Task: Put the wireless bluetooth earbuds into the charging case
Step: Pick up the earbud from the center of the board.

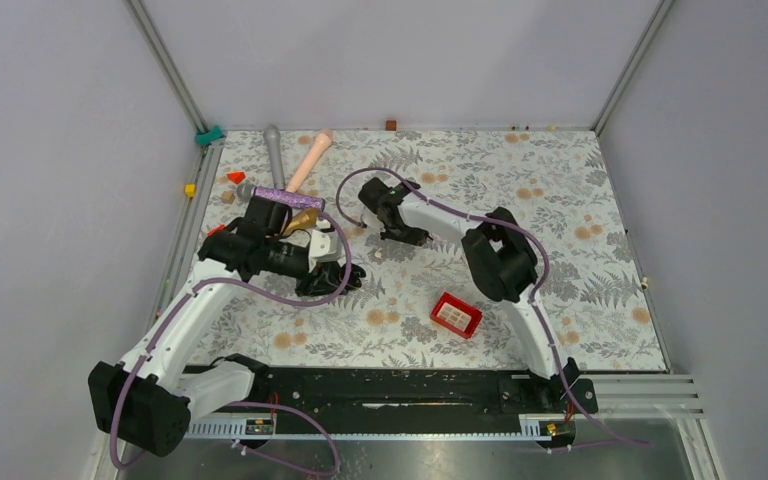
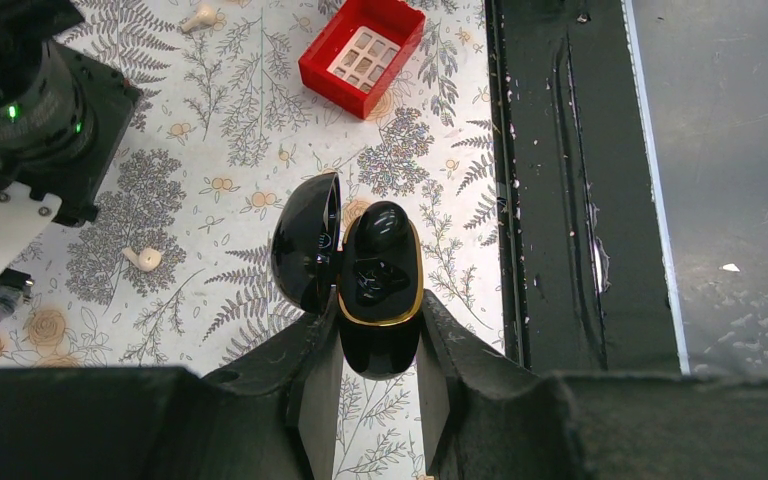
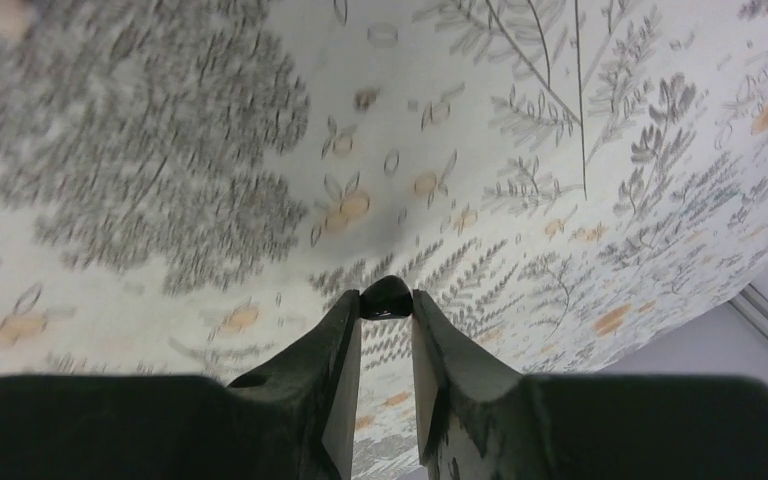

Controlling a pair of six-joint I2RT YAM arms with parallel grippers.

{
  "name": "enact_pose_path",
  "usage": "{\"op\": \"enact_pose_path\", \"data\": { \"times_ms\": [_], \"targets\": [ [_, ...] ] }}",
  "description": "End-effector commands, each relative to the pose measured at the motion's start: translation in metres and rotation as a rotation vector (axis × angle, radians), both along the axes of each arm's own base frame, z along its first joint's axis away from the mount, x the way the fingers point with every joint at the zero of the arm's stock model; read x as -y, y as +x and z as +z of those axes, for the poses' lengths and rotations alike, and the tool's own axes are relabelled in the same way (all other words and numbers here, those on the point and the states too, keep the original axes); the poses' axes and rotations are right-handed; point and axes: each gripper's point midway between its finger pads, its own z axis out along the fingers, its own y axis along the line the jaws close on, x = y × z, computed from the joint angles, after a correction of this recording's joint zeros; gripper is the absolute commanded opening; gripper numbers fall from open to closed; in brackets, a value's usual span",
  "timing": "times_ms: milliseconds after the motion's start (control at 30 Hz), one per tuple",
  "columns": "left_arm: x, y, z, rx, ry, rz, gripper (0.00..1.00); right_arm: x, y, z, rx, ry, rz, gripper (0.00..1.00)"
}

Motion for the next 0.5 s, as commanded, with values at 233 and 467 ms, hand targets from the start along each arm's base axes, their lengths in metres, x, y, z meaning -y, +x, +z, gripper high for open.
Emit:
{"op": "enact_pose_path", "data": {
  "times_ms": [233, 467],
  "targets": [
    [0.005, -0.004, 0.017, 0.052, -0.069, -0.035, 0.00, -0.024, -0.032, 0.123, 0.098, 0.575, -0.051, 0.20],
    [0.008, 0.005, 0.023, 0.030, -0.070, -0.027, 0.00, -0.018, -0.053, 0.189, 0.040, 0.958, -0.154, 0.21]
  ]
}}
